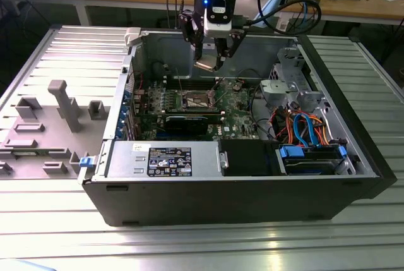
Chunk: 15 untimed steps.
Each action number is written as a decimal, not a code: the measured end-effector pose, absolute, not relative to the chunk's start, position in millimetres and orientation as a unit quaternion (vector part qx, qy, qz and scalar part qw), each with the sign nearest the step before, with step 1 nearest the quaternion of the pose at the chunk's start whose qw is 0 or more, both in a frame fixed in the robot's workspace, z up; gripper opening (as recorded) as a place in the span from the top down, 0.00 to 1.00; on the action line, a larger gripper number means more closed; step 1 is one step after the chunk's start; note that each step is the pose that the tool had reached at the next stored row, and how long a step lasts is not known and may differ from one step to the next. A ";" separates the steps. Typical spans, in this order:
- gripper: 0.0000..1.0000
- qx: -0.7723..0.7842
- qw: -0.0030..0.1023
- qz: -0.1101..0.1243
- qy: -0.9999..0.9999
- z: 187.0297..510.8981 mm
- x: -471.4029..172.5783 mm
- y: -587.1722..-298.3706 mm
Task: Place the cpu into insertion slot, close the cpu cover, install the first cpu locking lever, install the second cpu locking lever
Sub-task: 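Place the cpu into insertion slot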
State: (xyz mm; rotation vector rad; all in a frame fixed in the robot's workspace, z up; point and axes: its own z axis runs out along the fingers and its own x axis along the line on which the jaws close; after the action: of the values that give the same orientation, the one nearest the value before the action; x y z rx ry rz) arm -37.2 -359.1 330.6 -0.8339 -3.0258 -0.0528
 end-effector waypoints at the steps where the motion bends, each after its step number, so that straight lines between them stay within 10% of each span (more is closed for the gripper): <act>1: 0.45 -0.267 0.001 -0.017 -0.964 330.6 -37.2 -359.2; 15: 0.45 -0.277 0.001 -0.017 -0.961 330.5 -37.2 -359.1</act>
State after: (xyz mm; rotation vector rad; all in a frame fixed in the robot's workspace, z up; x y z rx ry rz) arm -37.2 -359.1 330.5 -0.8703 -3.0159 -0.0529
